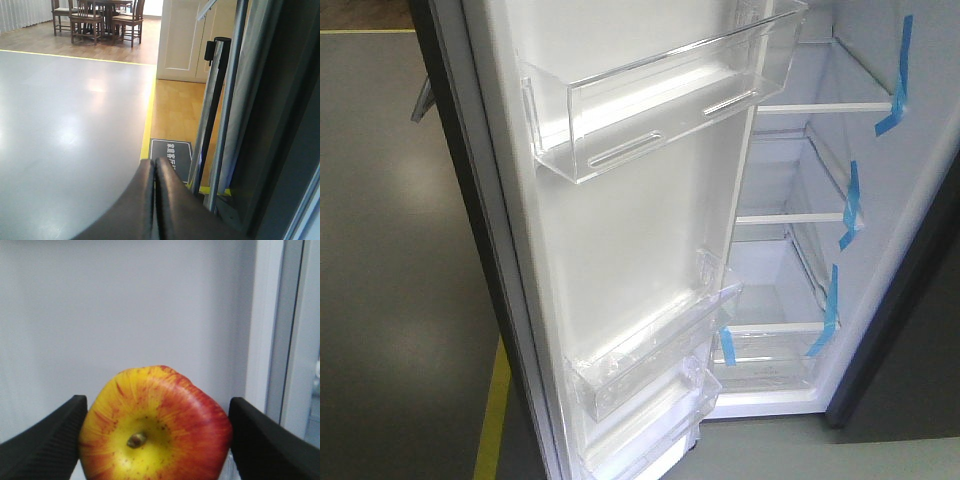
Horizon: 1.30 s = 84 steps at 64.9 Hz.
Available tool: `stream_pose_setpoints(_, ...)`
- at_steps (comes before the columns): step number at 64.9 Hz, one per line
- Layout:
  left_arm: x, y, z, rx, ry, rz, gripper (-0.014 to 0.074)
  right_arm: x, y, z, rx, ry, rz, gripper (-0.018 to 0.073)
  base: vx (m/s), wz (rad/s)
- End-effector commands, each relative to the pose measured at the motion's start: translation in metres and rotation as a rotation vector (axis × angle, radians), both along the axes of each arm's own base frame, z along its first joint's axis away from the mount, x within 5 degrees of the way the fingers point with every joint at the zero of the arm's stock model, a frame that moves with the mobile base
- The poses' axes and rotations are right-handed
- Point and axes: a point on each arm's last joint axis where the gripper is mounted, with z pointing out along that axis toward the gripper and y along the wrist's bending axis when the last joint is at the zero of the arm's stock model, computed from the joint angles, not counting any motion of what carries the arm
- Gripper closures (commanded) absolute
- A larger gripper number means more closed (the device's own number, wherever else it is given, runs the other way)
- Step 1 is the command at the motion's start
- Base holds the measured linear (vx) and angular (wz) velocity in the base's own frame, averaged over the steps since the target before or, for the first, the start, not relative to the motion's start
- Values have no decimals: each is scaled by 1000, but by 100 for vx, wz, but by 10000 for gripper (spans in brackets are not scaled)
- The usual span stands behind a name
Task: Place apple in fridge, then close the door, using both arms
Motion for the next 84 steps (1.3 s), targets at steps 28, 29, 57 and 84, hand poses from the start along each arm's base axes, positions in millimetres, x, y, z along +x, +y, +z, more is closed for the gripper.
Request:
stream_pose_setpoints(28, 1, -1, -3, 4, -59, -9, 601, 99, 16, -16, 62, 41, 229, 564, 0, 0)
stream_pose_setpoints(29, 1, -1, -3, 4, -59, -9, 601, 101, 16, -18, 63, 47, 230, 564, 0, 0)
stream_pose_setpoints(57, 1, -1, -3, 4, -59, -9, 601, 117, 17, -34, 42, 79, 241, 517, 0, 0)
stream_pose_setpoints(84, 1, -1, -3, 4, -59, -9, 601, 117, 18, -38, 29, 97, 264, 98, 0, 0)
